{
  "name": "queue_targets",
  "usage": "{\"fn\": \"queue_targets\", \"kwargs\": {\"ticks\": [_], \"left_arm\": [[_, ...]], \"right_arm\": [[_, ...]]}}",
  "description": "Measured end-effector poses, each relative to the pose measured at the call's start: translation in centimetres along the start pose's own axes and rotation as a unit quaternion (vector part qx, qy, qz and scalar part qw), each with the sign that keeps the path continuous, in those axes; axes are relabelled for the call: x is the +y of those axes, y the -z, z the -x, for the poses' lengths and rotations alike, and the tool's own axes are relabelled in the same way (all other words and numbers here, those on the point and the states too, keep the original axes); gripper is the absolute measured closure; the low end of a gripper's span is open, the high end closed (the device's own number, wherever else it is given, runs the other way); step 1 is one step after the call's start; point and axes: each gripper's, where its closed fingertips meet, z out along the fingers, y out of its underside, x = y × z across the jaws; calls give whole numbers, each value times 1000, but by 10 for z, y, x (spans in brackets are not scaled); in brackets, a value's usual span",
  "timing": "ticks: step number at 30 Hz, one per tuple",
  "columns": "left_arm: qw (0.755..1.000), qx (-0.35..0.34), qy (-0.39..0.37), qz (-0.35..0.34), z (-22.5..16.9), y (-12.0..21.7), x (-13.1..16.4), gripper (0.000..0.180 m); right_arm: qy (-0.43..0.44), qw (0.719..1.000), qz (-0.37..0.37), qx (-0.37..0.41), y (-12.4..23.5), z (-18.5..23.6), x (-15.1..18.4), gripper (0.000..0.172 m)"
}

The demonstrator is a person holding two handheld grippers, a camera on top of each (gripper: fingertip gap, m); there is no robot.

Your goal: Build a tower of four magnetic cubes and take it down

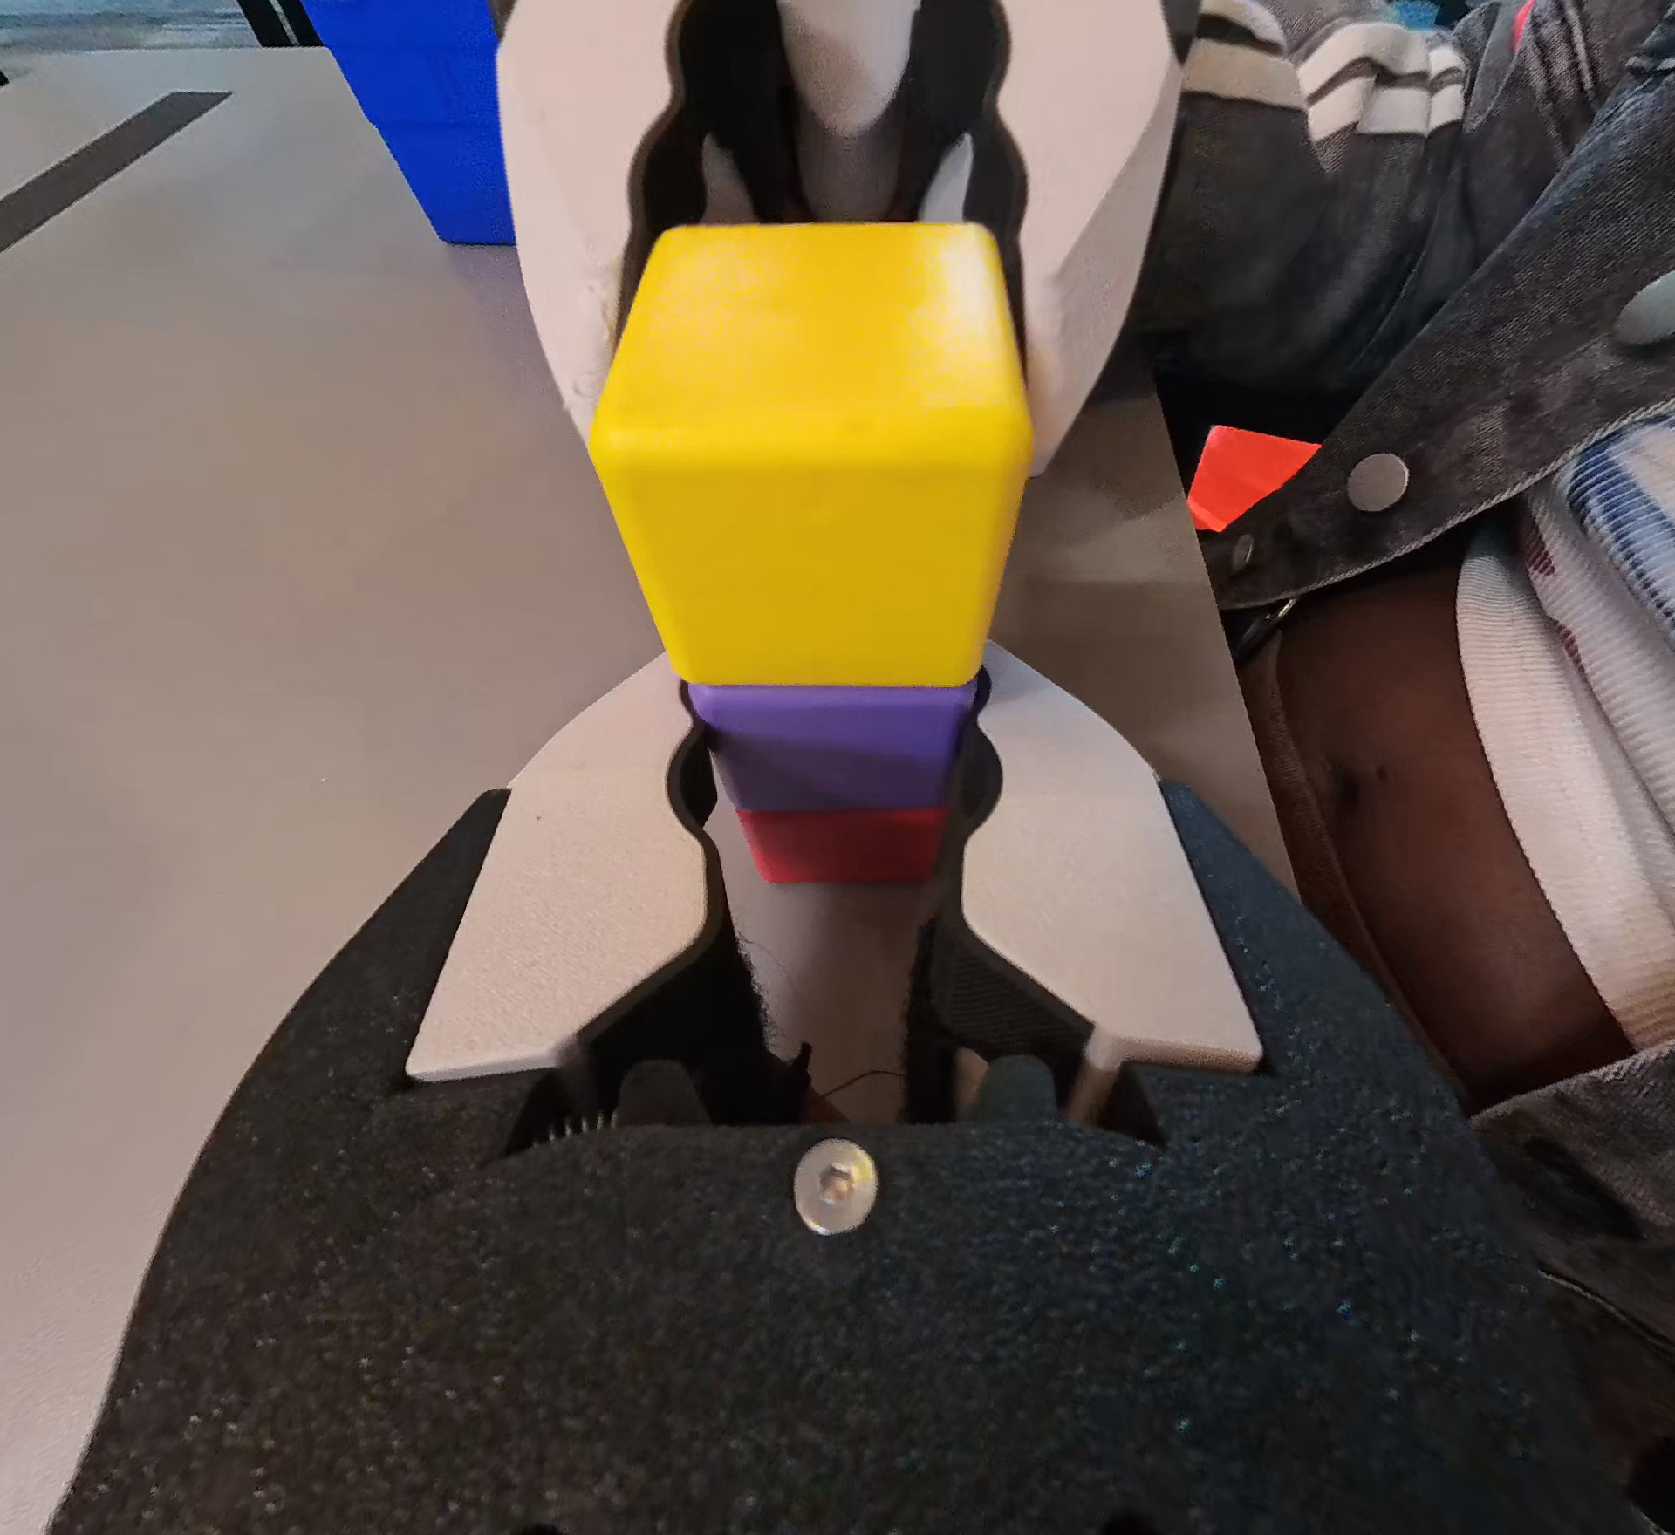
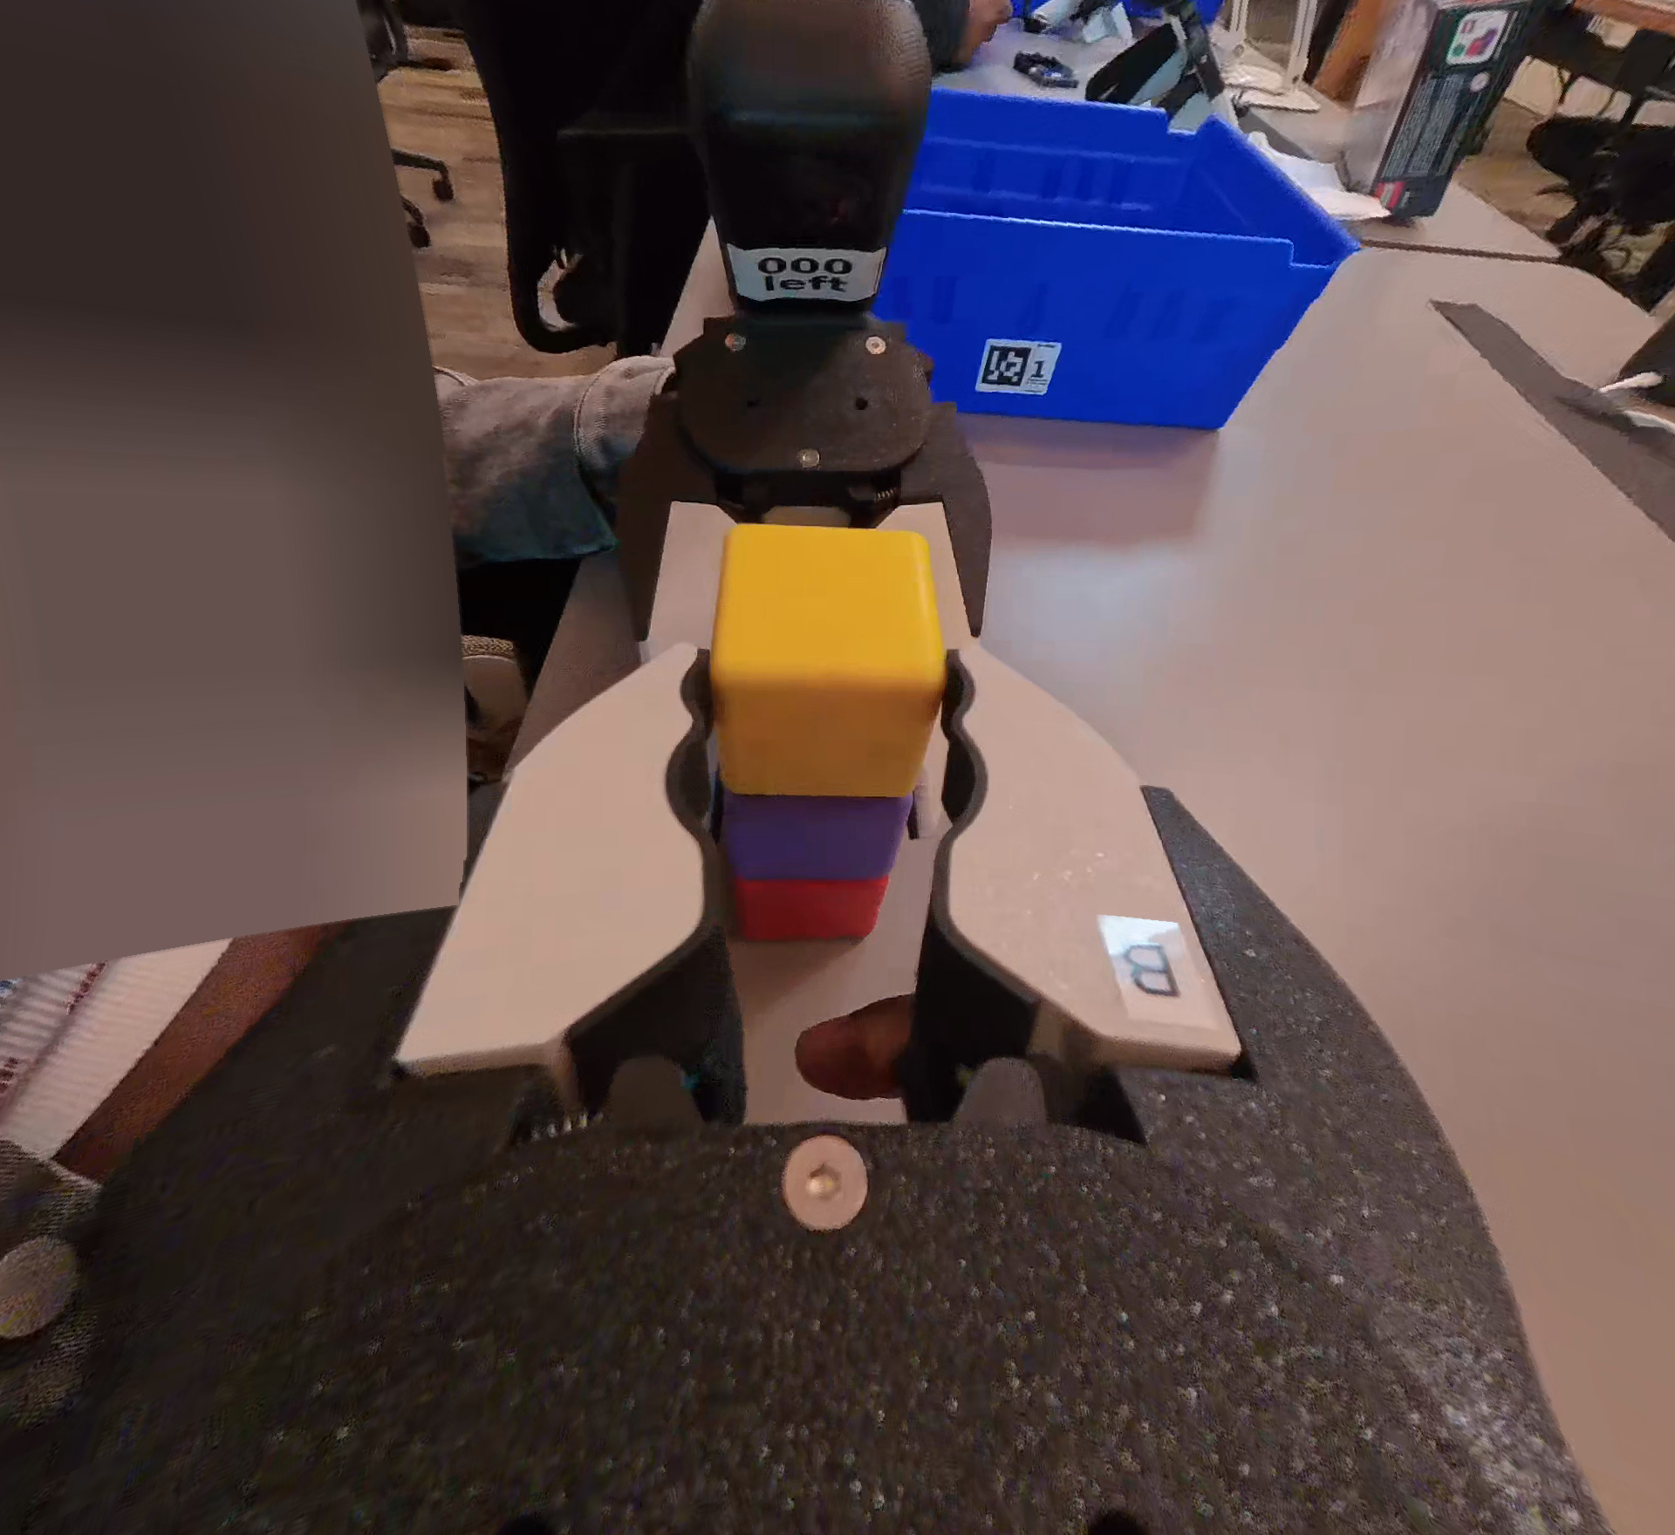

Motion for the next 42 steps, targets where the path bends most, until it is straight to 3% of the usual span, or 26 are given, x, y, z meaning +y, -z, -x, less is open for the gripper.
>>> {"fn": "queue_targets", "kwargs": {"ticks": [10, 14, 20, 24, 27, 31, 35, 42], "left_arm": [[1000, -8, 3, 12, 0, -3, 1, 129], [999, -15, 2, 36, 3, -3, 9, 130], [999, -11, -7, 32, -1, -5, 4, 130], [999, -15, -8, 28, 0, -4, 1, 130], [1000, -10, -5, 25, -2, -6, -1, 130], [1000, -10, -5, 27, -3, -7, -1, 130], [1000, -8, -4, 22, -3, -7, -1, 130], [1000, -5, -6, 18, -3, -7, -2, 130]], "right_arm": [[-3, 999, -31, 24, 9, -3, -3, 123], [-33, 989, -134, 60, 49, -16, -39, 123], [-17, 971, -122, 207, 123, -36, -60, 123], [-48, 910, -62, 406, 216, -68, -46, 123], [-115, 838, 21, 533, 290, -85, -4, 123], [-218, 749, 132, 611, 350, -96, 68, 123], [-305, 686, 202, 630, 373, -97, 140, 123], [-371, 641, 241, 628, 383, -103, 203, 123]]}}
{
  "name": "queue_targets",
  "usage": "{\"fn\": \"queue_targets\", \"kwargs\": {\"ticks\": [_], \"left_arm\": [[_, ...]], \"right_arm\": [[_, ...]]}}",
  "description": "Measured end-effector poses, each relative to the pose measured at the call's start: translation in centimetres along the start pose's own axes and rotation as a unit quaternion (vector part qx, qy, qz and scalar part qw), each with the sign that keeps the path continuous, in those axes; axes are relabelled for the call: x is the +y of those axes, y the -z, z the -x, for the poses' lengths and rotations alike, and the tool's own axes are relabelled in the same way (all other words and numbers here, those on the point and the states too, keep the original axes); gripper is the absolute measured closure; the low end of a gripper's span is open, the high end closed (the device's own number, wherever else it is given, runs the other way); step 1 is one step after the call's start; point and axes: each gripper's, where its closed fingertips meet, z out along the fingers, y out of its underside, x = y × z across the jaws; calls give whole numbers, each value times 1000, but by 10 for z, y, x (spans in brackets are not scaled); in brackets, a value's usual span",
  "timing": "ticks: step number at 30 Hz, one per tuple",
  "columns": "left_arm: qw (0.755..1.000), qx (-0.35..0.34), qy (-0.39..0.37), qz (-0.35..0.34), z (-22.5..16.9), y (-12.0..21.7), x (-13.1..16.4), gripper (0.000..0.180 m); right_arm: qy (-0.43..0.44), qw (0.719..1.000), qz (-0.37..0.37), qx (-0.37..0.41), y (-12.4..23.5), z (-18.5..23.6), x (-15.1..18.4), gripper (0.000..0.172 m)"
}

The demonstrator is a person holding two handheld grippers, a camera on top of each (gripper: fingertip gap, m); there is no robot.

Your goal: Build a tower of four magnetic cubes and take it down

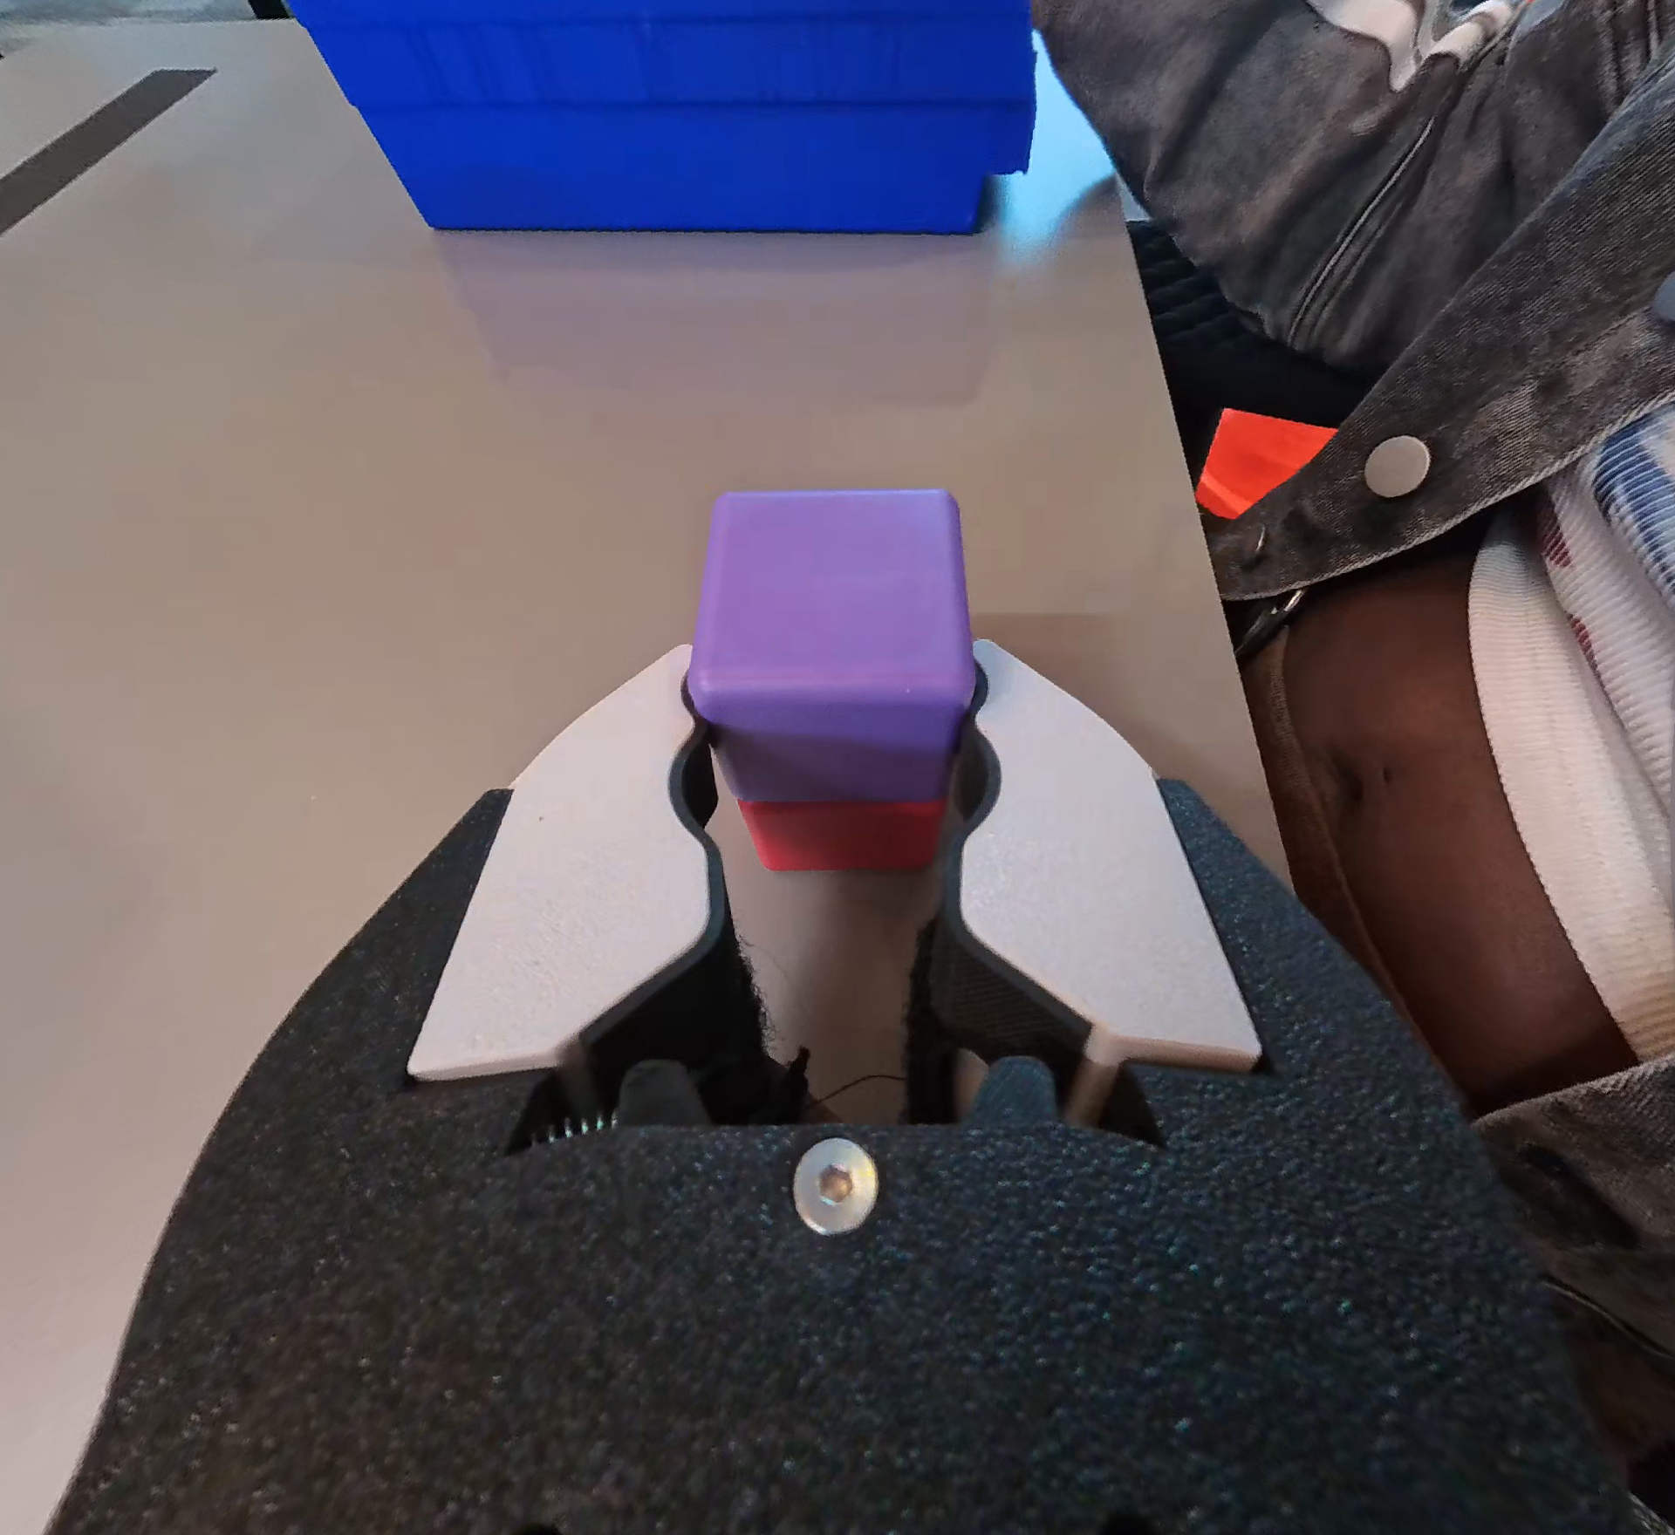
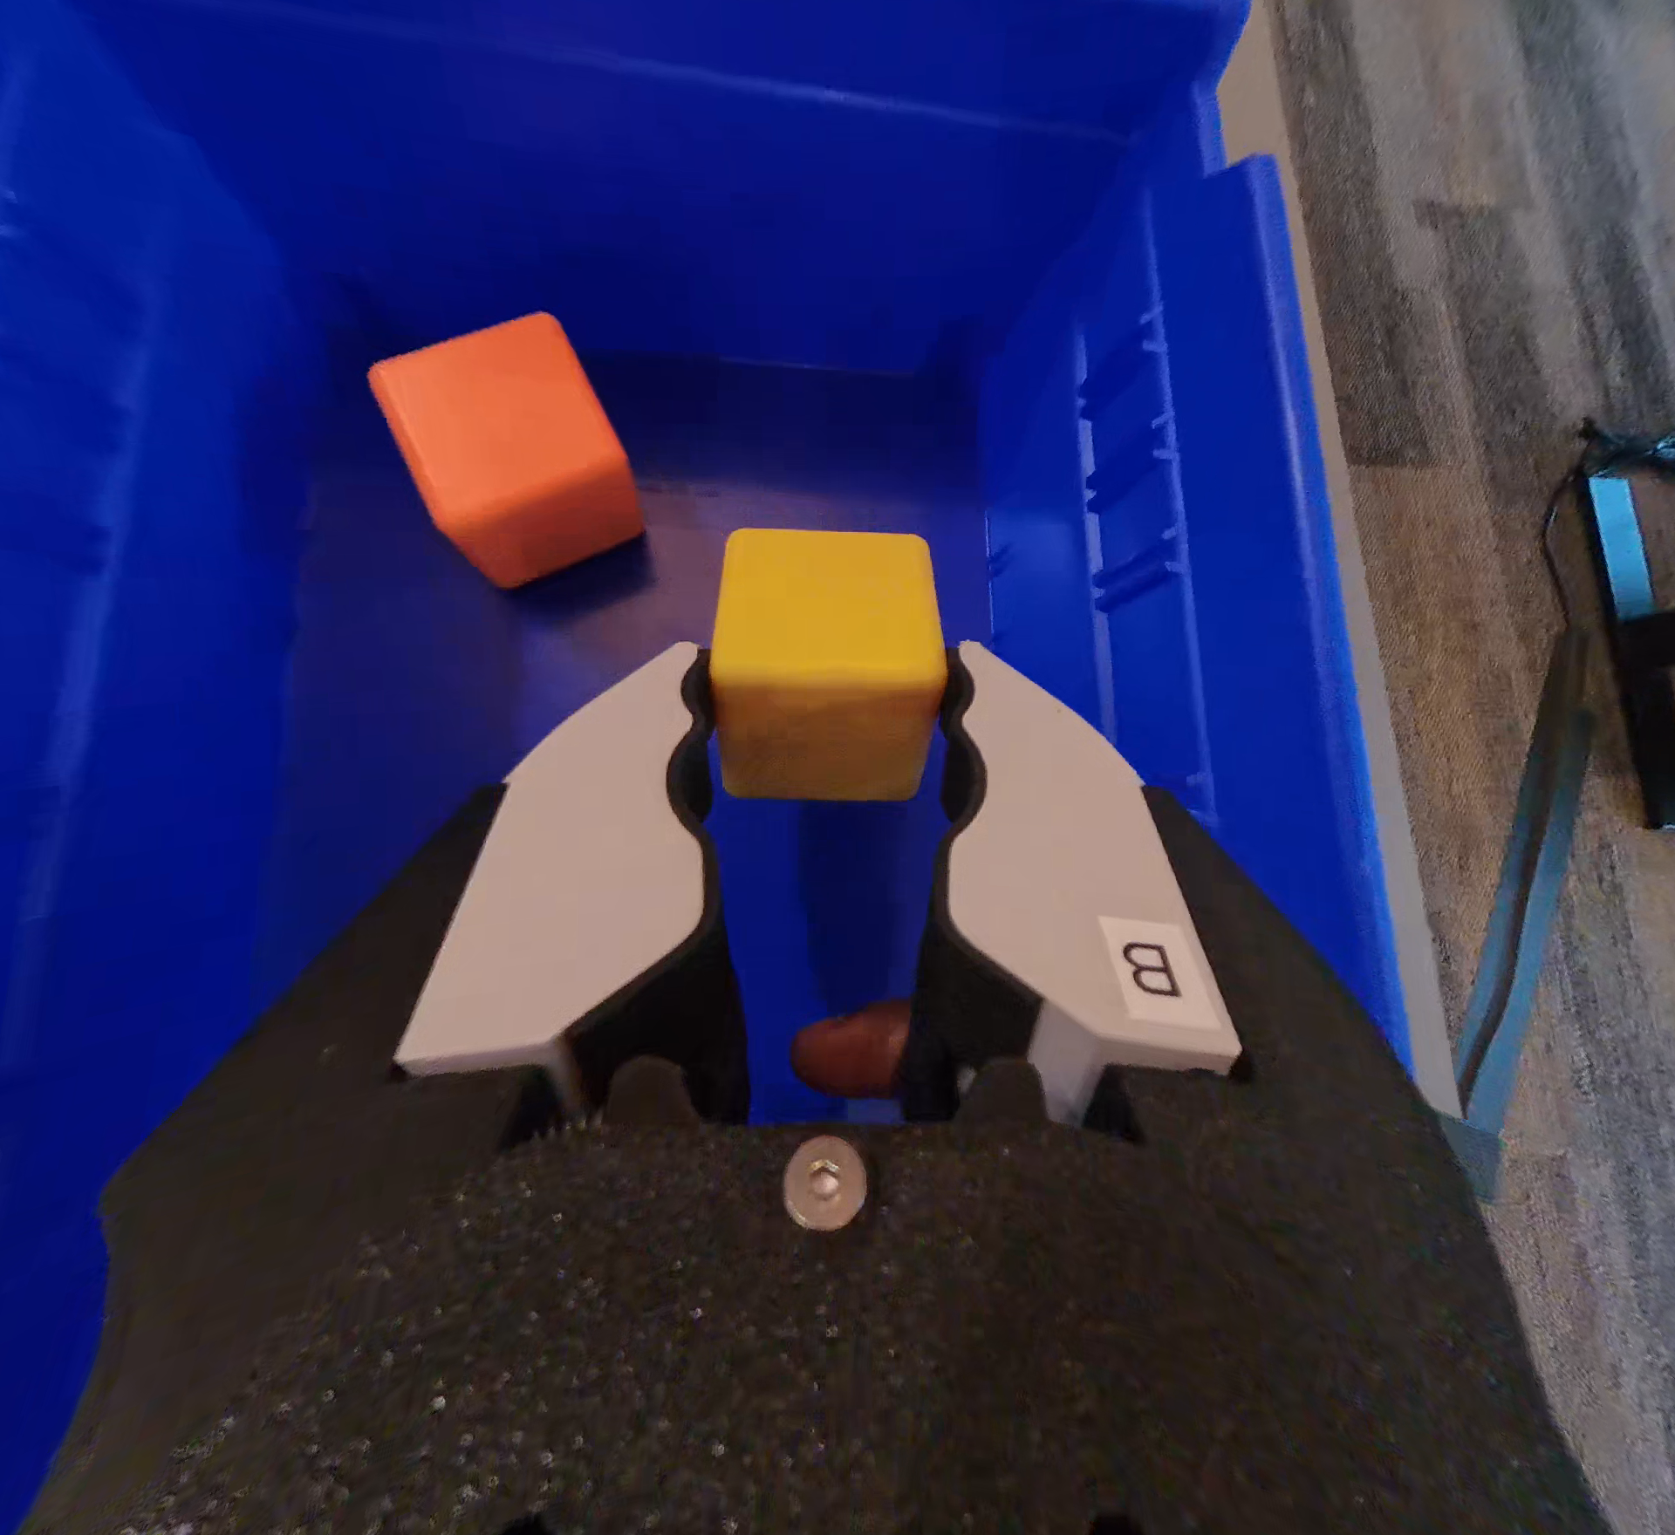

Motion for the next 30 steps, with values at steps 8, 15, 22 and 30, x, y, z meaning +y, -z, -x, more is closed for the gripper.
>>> {"fn": "queue_targets", "kwargs": {"ticks": [8, 15, 22, 30], "left_arm": [[1000, 1, 4, -3, 1, 0, 0, 130], [1000, 1, 4, -5, 1, 0, 0, 129], [1000, 5, 3, -13, 0, 0, -2, 128], [1000, 8, 28, -5, 2, 1, 4, 90]], "right_arm": [[-2, 999, 42, 7, -10, -4, 17, 123], [-13, 996, 84, -11, -9, -4, 33, 122], [2, 999, -43, -31, 29, 8, -11, 97], [251, 793, -356, -427, 209, 241, -67, 97]]}}
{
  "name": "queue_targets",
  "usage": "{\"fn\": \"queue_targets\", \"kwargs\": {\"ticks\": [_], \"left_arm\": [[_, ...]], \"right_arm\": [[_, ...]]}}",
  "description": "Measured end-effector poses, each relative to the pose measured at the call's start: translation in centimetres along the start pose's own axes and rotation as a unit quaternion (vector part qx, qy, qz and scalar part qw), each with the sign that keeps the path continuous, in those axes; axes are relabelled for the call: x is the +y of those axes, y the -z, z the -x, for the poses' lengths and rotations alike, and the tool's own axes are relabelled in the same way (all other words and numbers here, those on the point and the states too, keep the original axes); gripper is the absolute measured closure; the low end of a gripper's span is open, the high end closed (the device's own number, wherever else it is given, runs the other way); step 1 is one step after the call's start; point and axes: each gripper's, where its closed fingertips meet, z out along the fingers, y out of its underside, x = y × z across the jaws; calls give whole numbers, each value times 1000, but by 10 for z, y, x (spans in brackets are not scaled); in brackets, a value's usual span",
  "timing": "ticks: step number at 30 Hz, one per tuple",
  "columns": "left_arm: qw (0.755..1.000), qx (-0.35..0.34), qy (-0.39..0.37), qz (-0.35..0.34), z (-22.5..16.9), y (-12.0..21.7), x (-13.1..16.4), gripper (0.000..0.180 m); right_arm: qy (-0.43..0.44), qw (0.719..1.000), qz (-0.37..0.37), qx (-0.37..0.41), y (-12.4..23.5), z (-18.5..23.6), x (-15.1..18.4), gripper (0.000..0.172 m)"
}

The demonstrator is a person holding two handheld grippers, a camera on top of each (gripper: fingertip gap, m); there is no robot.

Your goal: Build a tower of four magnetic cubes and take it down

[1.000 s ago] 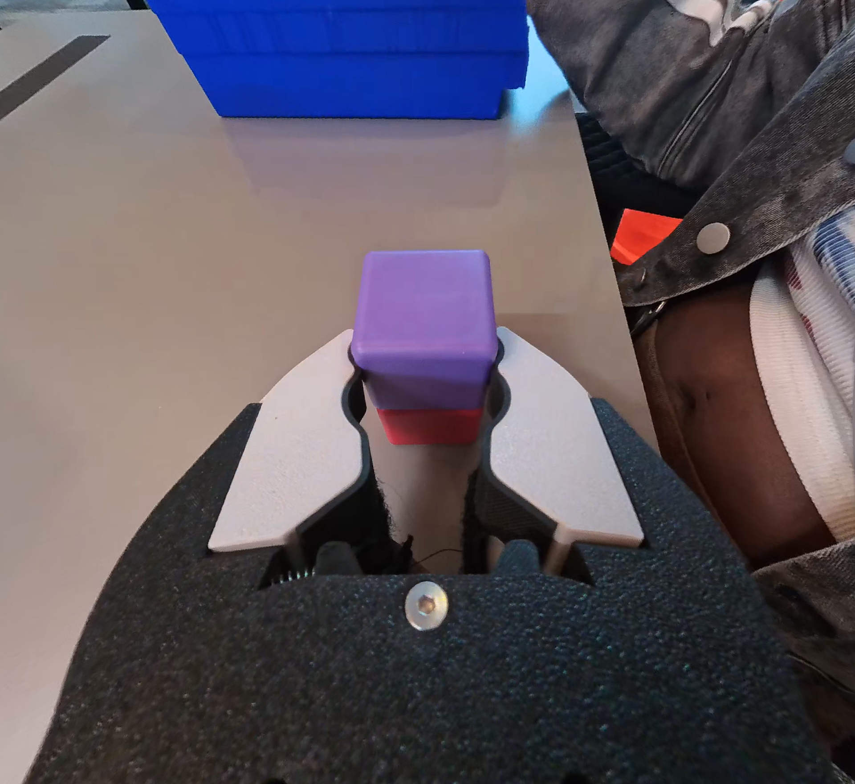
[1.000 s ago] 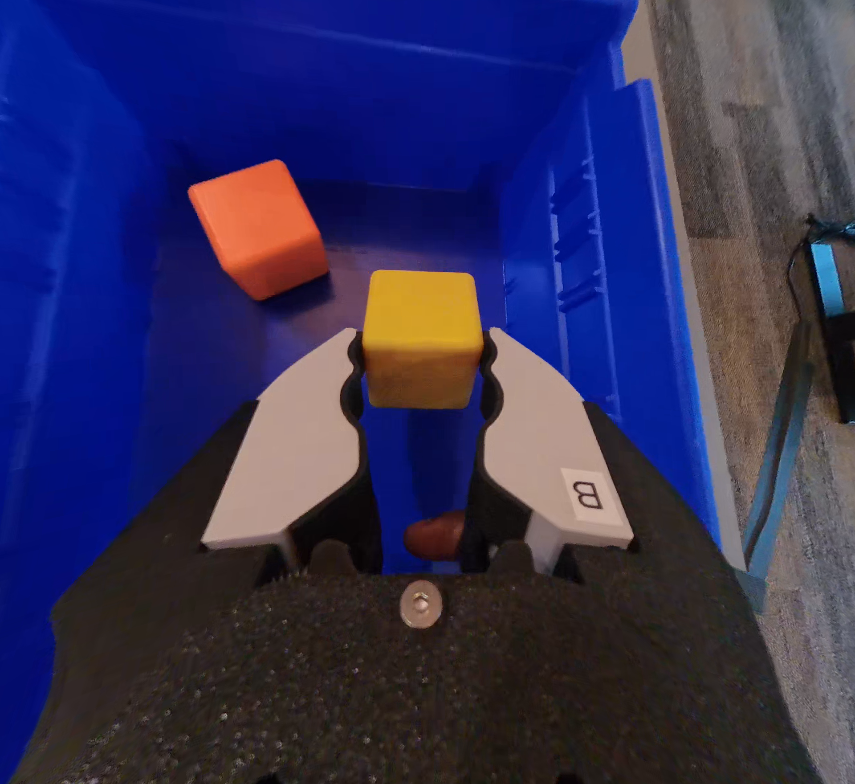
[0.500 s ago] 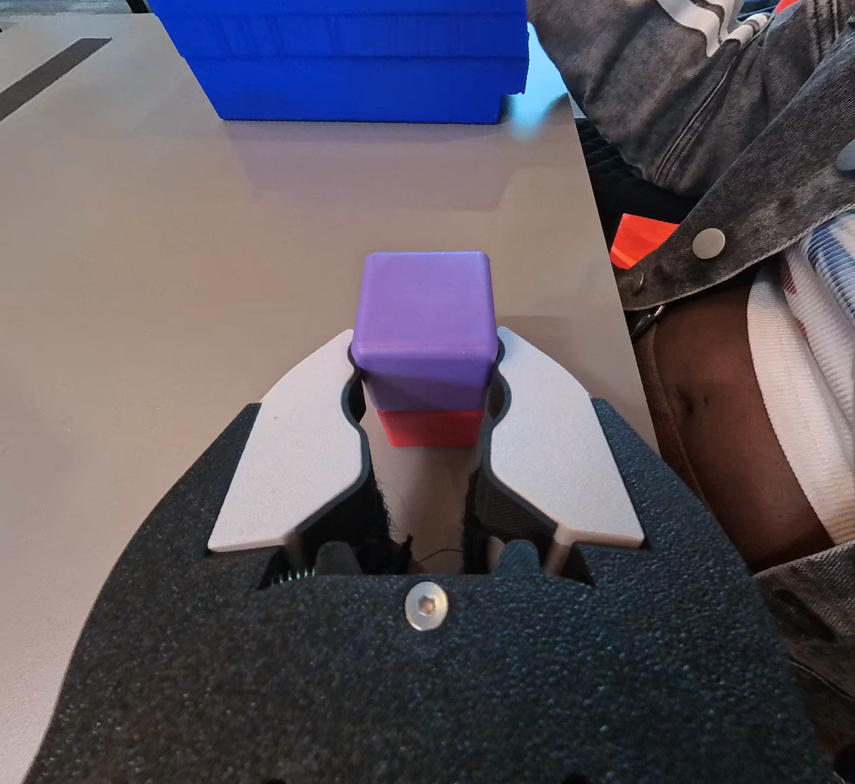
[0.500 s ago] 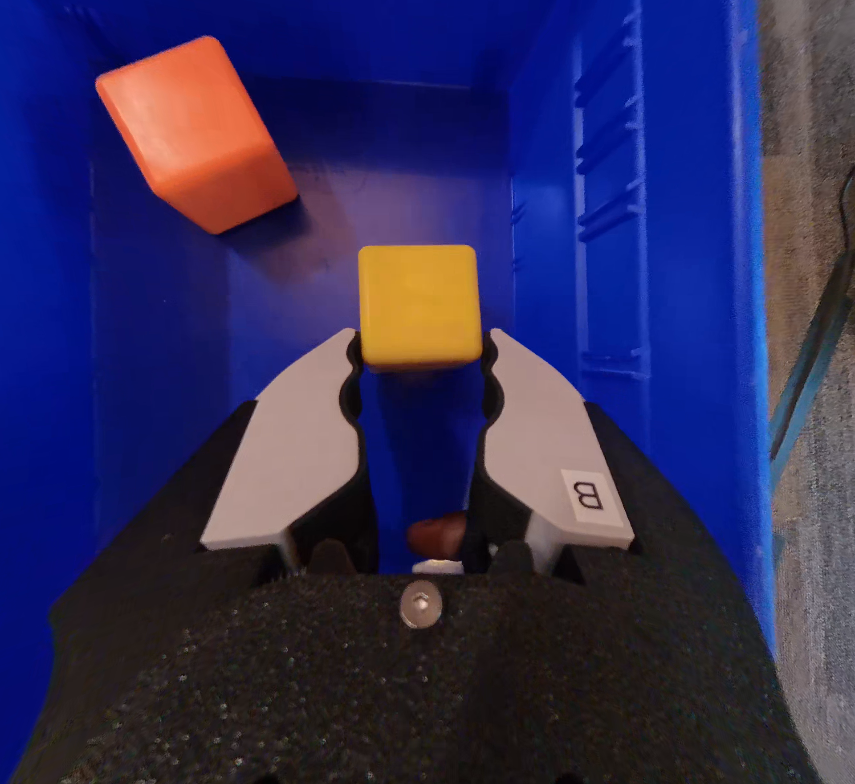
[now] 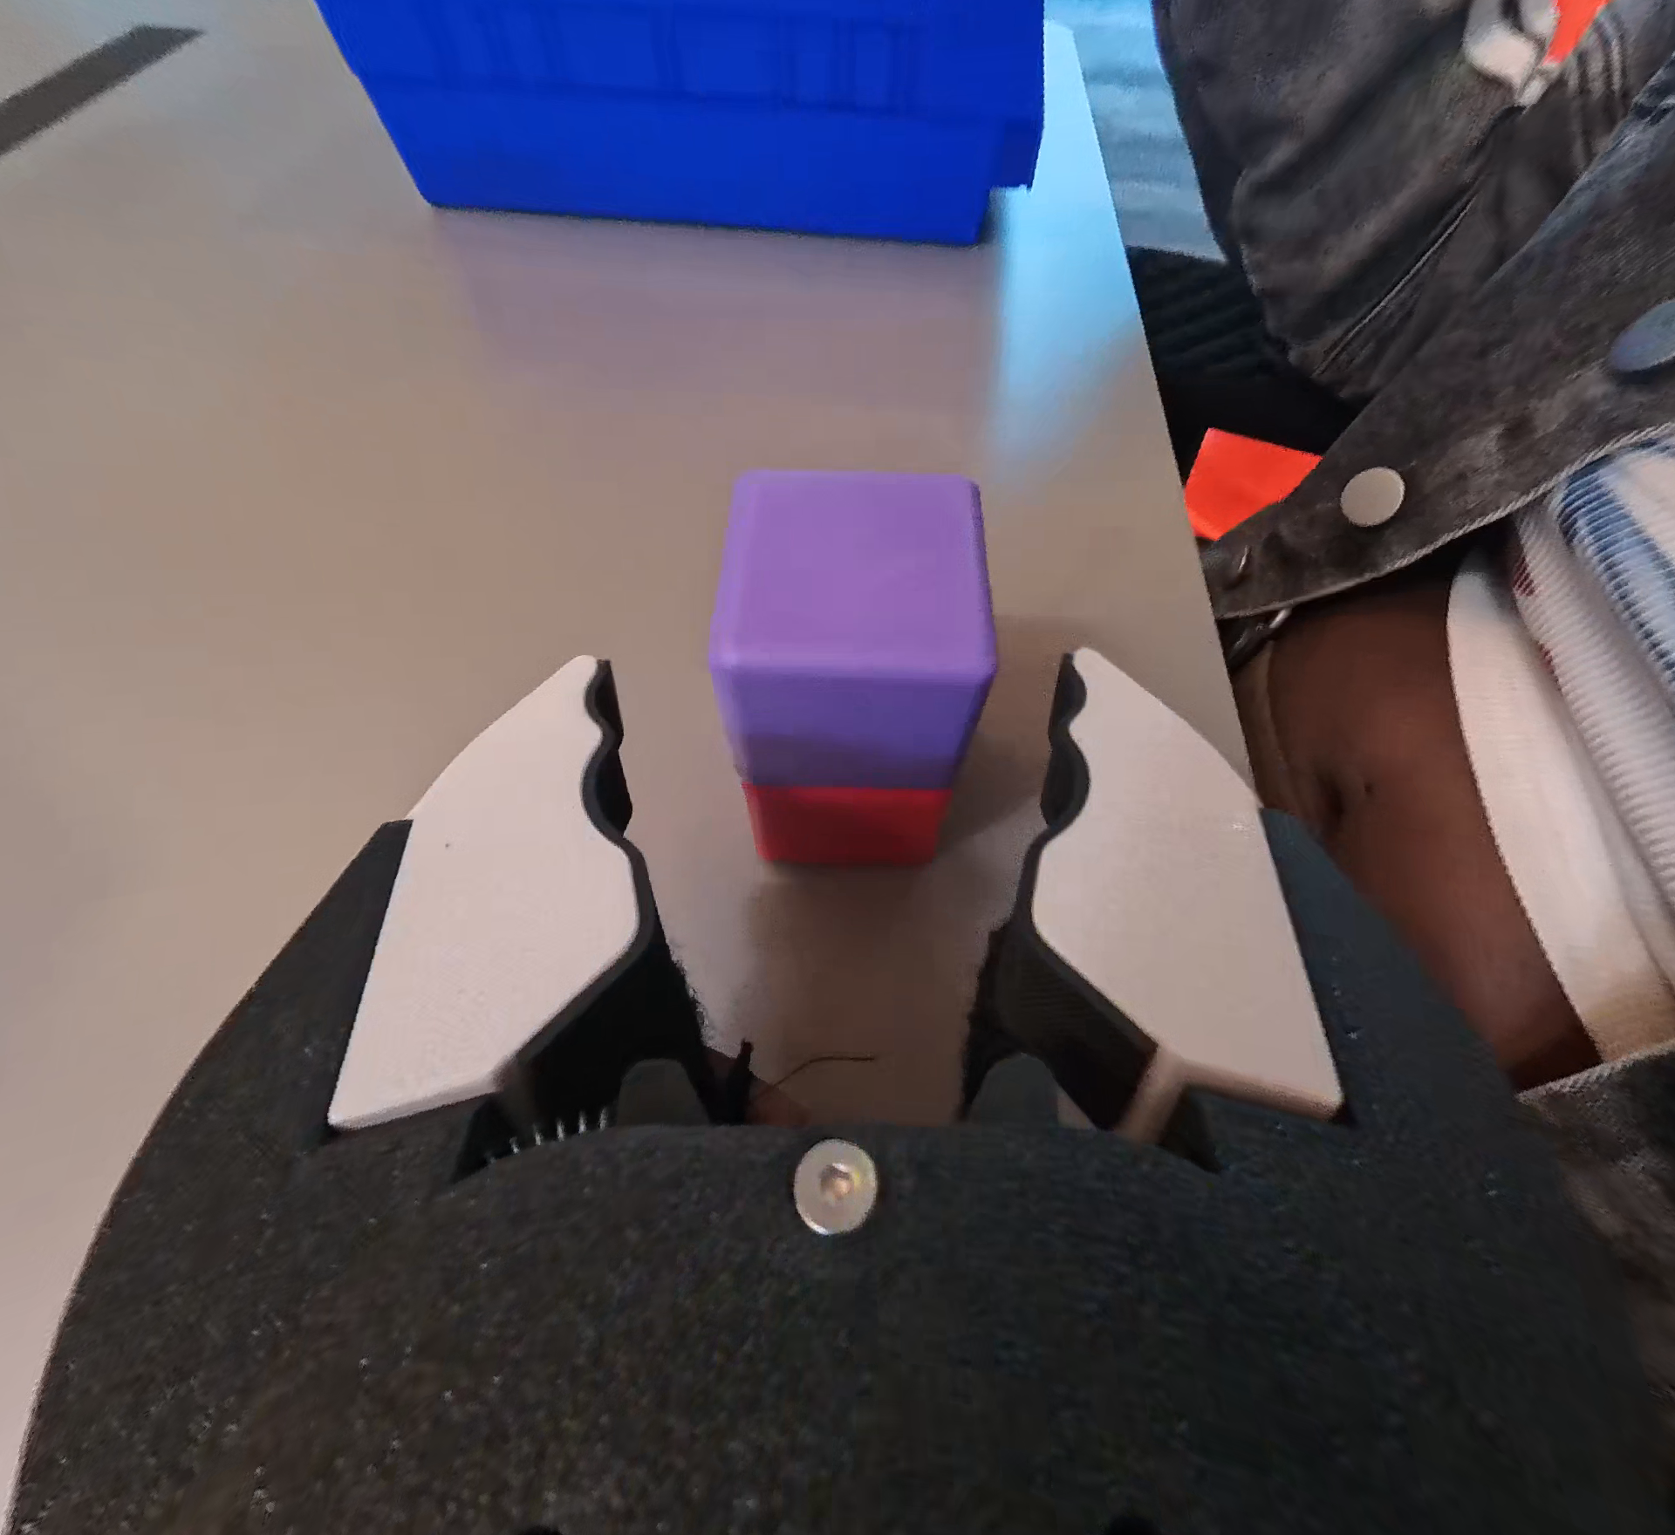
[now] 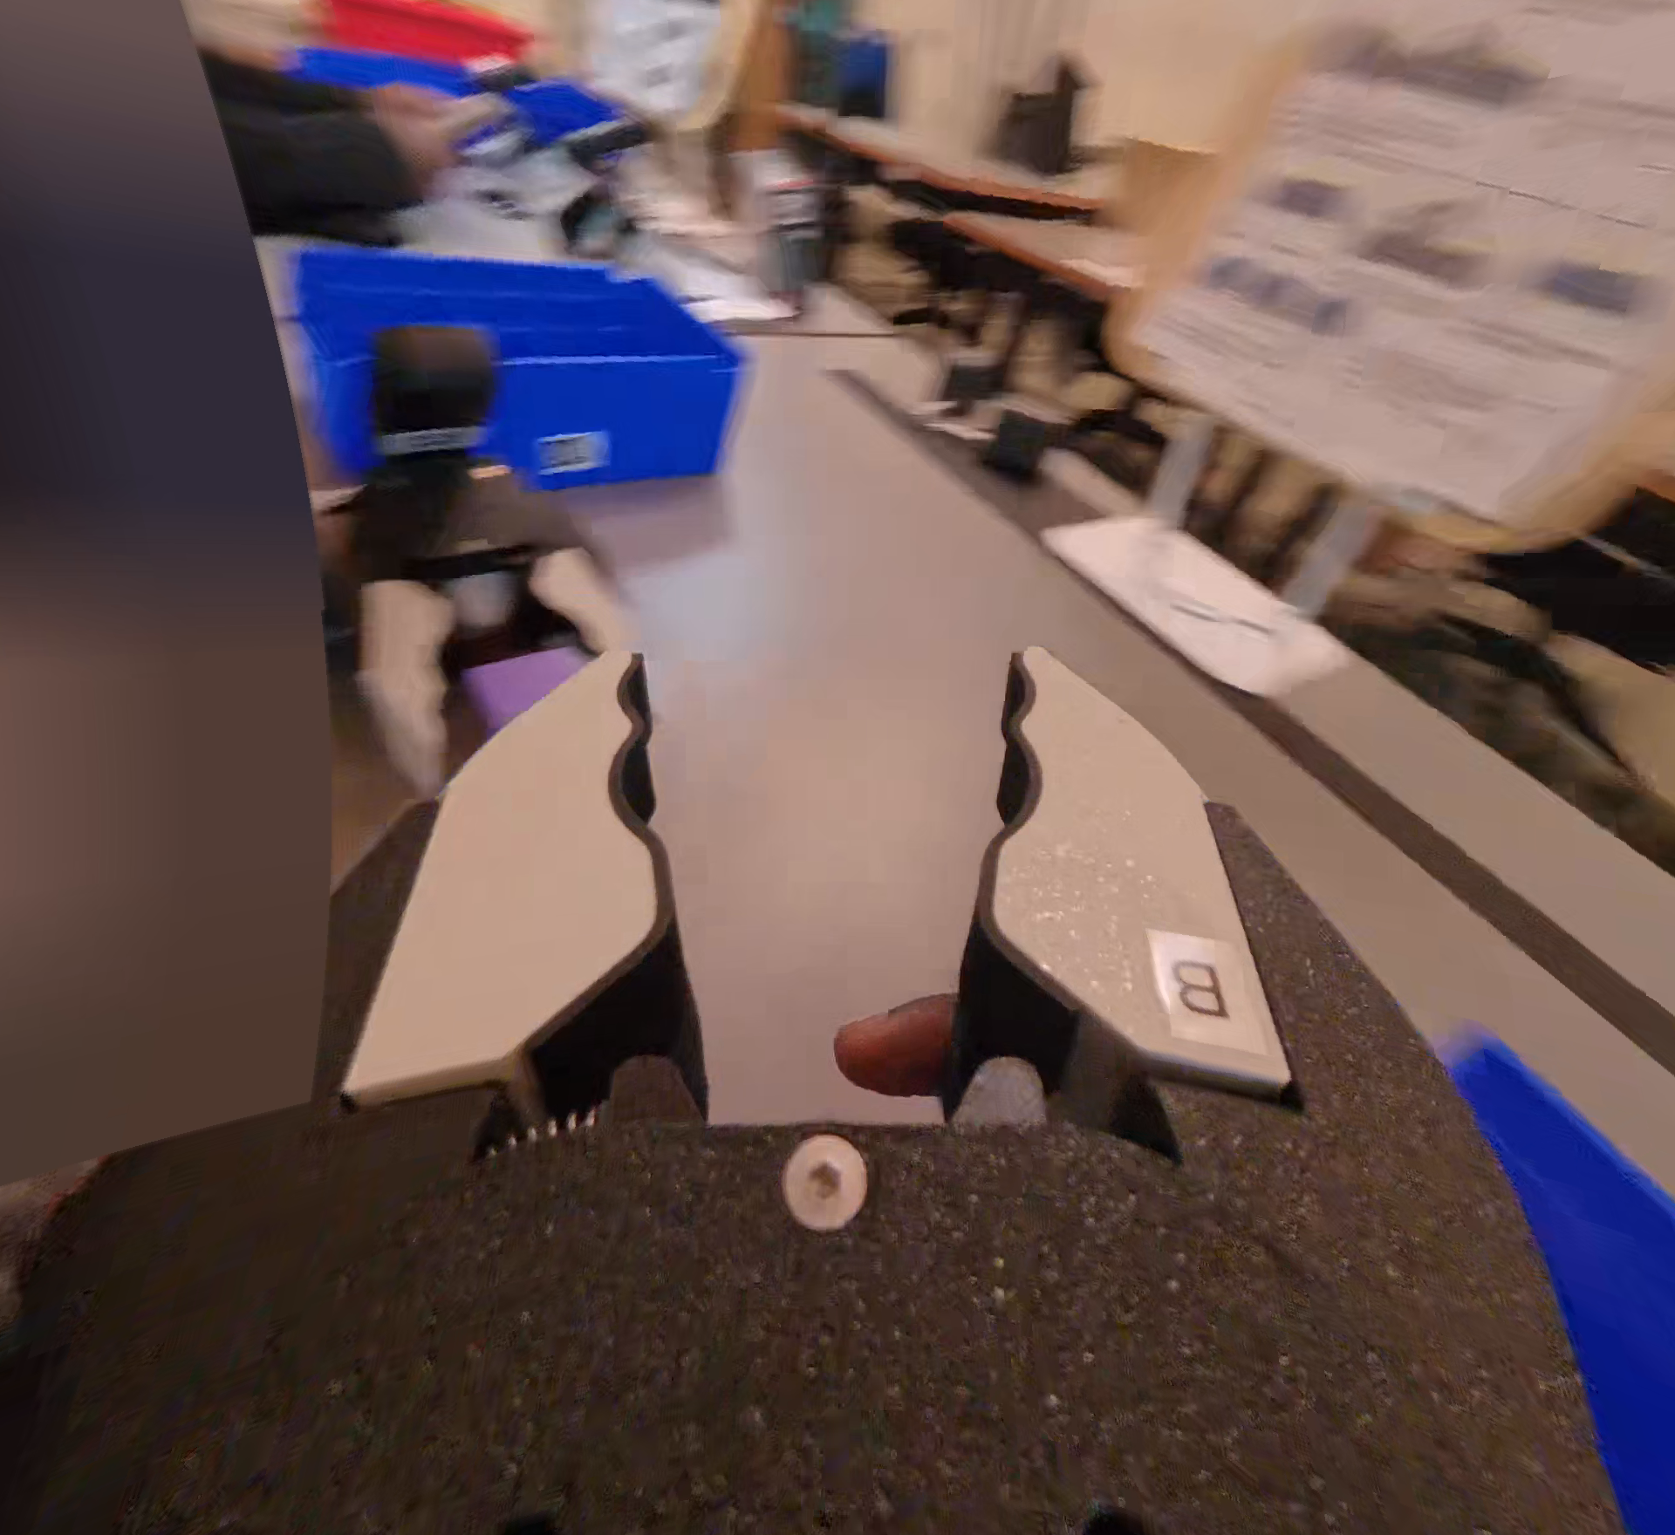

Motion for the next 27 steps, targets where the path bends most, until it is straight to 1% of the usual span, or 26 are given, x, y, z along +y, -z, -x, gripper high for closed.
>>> {"fn": "queue_targets", "kwargs": {"ticks": [1, 3, 5, 8, 10, 15, 16, 17, 21, 23, 24, 27], "left_arm": [[1000, -1, -6, 13, -1, -2, 3, 90], [999, 1, -13, 44, -3, -7, 11, 90], [997, 5, -20, 73, -6, -11, 19, 92], [994, 4, -24, 108, -6, -15, 29, 111], [992, 8, -24, 122, -7, -16, 33, 124], [991, 23, -19, 130, -10, -15, 36, 127], [991, 23, -19, 130, -10, -14, 36, 127], [991, 23, -19, 130, -10, -14, 36, 127], [991, 16, -22, 130, -9, -14, 36, 127], [991, 11, -17, 133, -7, -12, 37, 128], [989, 5, -16, 144, -4, -10, 42, 128], [989, 3, -17, 148, -3, -9, 44, 128]], "right_arm": [[18, 998, 12, -57, -18, 27, 3, 96], [43, 987, 52, -145, -50, 71, 21, 93], [52, 975, 98, -195, -76, 96, 46, 93], [38, 963, 130, -234, -101, 116, 72, 98], [39, 957, 141, -249, -109, 123, 83, 102], [55, 945, 163, -277, -116, 137, 99, 110], [64, 944, 166, -277, -117, 139, 102, 113], [71, 944, 166, -275, -118, 139, 103, 121], [71, 945, 166, -273, -117, 136, 105, 123], [54, 950, 152, -267, -114, 129, 100, 122], [40, 955, 132, -261, -112, 124, 93, 122], [12, 968, 88, -233, -97, 101, 69, 122]]}}
